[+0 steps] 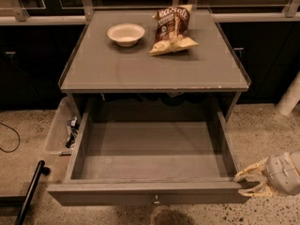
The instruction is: Open top drawer
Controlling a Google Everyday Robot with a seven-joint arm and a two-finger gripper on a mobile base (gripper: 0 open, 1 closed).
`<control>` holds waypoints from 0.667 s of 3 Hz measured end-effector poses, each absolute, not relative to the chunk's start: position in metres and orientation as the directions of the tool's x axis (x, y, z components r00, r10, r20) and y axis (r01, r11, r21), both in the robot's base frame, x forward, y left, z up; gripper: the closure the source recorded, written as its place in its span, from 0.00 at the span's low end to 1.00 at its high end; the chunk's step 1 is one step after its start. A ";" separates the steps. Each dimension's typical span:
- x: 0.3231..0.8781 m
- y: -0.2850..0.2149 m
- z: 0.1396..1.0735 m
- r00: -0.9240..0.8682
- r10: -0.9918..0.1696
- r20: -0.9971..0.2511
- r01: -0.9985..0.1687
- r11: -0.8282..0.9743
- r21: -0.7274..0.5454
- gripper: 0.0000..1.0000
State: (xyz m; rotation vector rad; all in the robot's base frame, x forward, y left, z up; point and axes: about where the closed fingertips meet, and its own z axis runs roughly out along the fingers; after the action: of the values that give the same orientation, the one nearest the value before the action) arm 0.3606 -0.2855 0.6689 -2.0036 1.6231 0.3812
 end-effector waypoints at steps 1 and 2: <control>0.361 -0.285 0.669 0.239 -0.816 -0.527 -0.965 -0.139 -0.222 0.34; 0.361 -0.282 0.663 0.237 -0.814 -0.531 -0.968 -0.149 -0.203 0.12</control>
Offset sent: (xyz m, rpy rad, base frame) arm 0.0001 0.0058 -0.0121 -0.0043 0.0430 0.0185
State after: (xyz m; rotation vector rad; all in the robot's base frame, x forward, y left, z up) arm 0.3605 -0.2819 0.6630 -2.0160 1.6259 0.4061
